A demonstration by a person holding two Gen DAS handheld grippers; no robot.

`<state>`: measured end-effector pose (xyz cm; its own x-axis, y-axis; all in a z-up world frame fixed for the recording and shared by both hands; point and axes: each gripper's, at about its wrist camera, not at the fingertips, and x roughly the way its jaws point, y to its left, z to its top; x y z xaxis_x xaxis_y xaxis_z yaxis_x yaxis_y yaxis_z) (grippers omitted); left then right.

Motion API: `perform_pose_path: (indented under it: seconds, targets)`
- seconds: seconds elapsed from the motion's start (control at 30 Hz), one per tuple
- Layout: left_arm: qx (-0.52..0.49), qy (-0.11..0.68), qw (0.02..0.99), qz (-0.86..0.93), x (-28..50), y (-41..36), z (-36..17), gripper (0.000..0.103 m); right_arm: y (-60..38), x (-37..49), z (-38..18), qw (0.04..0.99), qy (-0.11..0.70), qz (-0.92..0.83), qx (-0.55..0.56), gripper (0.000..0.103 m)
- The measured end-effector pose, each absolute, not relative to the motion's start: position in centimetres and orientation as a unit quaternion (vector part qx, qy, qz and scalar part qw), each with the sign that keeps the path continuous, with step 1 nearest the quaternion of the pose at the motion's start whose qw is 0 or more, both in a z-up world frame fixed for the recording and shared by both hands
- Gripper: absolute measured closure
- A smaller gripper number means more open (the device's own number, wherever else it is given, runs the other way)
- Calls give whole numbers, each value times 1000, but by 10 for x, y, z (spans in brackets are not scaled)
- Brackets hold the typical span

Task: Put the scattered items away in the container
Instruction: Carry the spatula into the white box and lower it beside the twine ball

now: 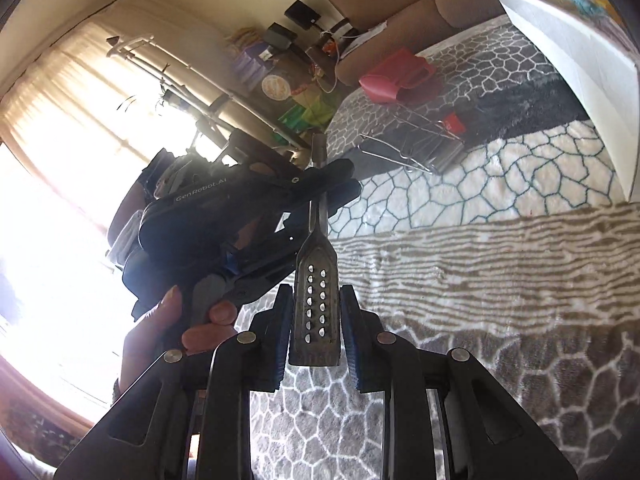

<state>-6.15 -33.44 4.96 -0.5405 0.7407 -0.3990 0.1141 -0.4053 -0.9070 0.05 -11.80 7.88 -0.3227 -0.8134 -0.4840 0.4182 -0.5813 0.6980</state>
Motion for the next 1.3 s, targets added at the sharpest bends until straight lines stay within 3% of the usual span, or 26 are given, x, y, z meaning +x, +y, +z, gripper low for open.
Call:
perform_pose_path:
  seconds: [0.23,0.47,0.77,1.0,1.03,1.07,1.13,1.3]
  targets:
    - [-457,-437,262,729,-115,-234,110,93,-42,-10,125,374,-230,-807,396,79]
    - [-494,-376,308,721,-192,-83,142,93,76,-45,166,313,-222,-856,346,79]
    - [-550,-335,343,684,-270,87,116,93,211,-100,163,202,-204,-893,347,79]
    - [-578,-267,319,702,-284,140,91,90,258,-116,139,155,-181,-899,367,79]
    - [-581,-257,308,708,-285,141,89,80,260,-117,135,150,-176,-899,371,79]
    - [-584,-247,296,715,-286,140,88,61,260,-118,132,143,-169,-900,375,79]
    - [-583,-234,286,724,-287,138,88,42,258,-120,128,126,-148,-903,384,79]
    - [-575,-223,286,733,-280,121,99,39,250,-113,125,96,-98,-907,398,76]
